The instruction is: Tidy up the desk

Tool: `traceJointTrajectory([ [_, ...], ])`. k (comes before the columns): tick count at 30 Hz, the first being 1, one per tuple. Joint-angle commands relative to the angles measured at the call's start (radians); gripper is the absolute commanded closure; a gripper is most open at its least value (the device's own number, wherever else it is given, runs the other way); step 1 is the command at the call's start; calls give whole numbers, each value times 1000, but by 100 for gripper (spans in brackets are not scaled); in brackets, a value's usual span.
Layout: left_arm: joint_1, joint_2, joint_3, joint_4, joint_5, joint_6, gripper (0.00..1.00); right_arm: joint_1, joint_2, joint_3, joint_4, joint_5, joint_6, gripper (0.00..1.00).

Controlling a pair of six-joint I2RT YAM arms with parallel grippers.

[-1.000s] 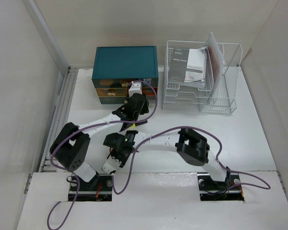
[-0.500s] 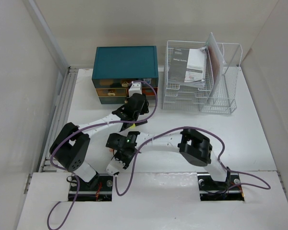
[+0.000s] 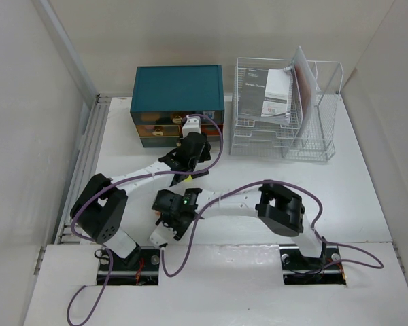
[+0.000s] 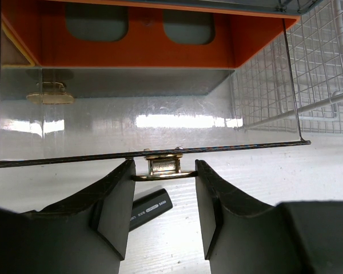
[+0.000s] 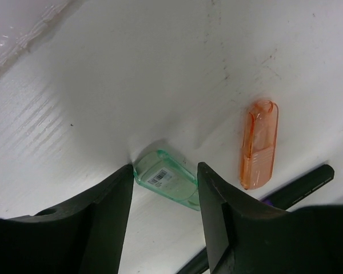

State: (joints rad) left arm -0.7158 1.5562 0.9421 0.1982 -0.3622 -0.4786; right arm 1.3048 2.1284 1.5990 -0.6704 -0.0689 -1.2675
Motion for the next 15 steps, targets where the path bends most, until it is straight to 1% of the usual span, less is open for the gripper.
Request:
traceJointTrajectory([
  [1,-4,-44,-12,21,63,-15,99,-4,59,-73,-124,4,25,45],
  [6,-4,-44,-12,21,63,-15,99,-4,41,-103,-124,53,16,45],
  [15,-4,-44,-12,21,63,-15,99,-33,50,-102,-124,63,-70,45],
])
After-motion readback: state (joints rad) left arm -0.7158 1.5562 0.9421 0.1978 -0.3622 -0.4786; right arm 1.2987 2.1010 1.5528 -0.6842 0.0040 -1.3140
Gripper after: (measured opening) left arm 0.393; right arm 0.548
